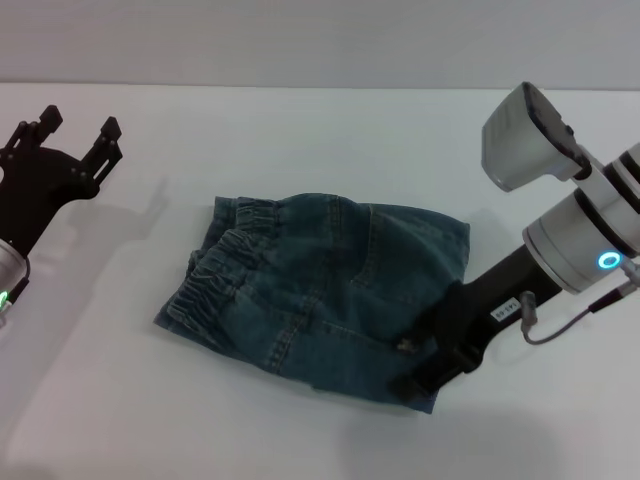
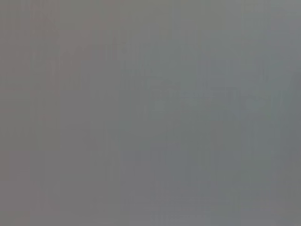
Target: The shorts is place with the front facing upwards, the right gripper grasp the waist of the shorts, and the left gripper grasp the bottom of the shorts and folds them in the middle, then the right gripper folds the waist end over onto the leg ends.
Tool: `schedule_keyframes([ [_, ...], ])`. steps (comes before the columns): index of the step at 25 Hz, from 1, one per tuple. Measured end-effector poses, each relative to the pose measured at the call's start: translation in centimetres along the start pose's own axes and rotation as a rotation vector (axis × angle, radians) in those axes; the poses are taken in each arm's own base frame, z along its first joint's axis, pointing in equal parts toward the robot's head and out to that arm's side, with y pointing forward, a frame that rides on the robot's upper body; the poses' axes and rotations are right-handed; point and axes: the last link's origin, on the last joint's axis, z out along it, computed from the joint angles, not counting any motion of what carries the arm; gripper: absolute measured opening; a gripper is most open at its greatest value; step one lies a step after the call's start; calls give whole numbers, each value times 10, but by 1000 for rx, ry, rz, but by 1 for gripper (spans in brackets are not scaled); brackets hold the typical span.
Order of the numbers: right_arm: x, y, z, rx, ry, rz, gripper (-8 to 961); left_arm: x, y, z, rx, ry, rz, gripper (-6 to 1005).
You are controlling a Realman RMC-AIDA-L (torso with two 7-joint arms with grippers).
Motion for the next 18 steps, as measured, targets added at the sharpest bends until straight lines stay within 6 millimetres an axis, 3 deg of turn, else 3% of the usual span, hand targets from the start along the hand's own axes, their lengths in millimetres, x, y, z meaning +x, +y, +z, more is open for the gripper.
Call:
schedule_keyframes([
  [12,-5,-20,-7,139,-66,34,667,-2,-7,-5,16,-12,17,752],
  [18,-8,-17,-14,134,-121,41,666,-3,-9,-9,23,-18,16,752],
])
